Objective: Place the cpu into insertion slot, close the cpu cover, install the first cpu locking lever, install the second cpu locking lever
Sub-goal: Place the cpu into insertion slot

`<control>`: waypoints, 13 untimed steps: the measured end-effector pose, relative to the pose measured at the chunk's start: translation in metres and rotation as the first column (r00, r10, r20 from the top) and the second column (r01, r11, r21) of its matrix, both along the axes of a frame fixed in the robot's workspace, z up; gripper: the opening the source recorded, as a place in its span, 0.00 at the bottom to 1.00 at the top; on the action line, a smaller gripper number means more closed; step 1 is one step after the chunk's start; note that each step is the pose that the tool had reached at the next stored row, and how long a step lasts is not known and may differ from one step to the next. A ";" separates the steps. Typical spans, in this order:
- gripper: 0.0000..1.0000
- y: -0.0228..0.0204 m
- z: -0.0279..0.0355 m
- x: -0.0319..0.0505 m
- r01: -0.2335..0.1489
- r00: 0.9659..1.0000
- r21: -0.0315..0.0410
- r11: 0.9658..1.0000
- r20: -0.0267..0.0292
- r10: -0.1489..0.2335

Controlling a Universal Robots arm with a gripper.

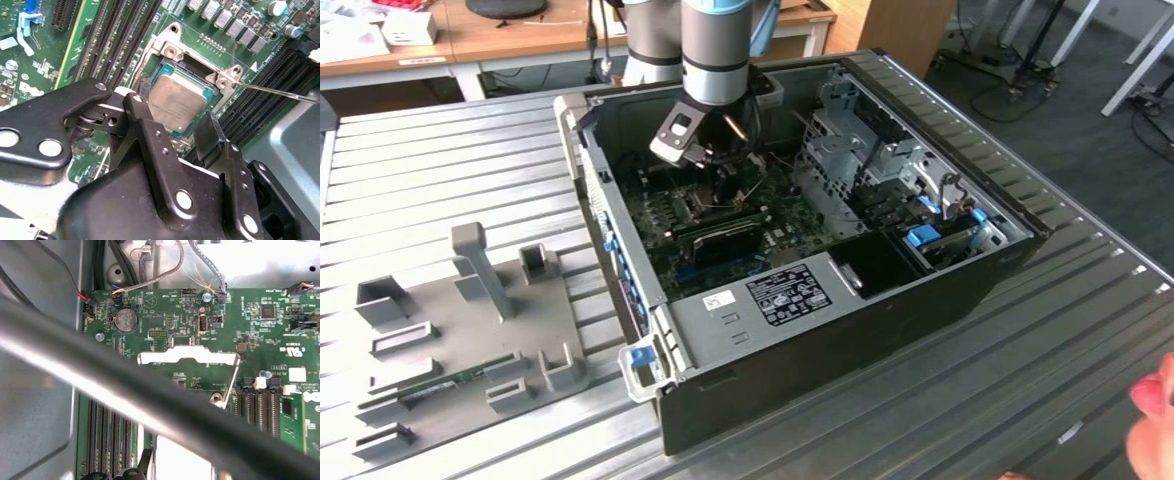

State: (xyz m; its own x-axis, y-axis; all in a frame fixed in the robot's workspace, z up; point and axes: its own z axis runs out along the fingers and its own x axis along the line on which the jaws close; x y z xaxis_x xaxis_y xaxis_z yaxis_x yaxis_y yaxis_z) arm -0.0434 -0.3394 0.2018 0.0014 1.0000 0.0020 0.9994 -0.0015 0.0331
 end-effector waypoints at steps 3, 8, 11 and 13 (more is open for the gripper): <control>0.62 0.0000 0.0041 0.0000 0.000 1.000 0.000 1.000 0.000 0.000; 0.62 0.0000 0.0069 0.0001 0.000 1.000 -0.001 1.000 0.000 0.000; 0.62 0.0000 0.0069 0.0000 0.000 1.000 -0.001 1.000 0.000 0.000; 0.62 0.0000 0.0069 0.0000 0.000 1.000 -0.002 1.000 0.000 0.000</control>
State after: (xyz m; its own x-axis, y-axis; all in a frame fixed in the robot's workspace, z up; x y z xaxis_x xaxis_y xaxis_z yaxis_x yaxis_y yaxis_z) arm -0.0434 -0.3394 0.2087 0.0014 1.0000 0.0005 0.9995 -0.0014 0.0331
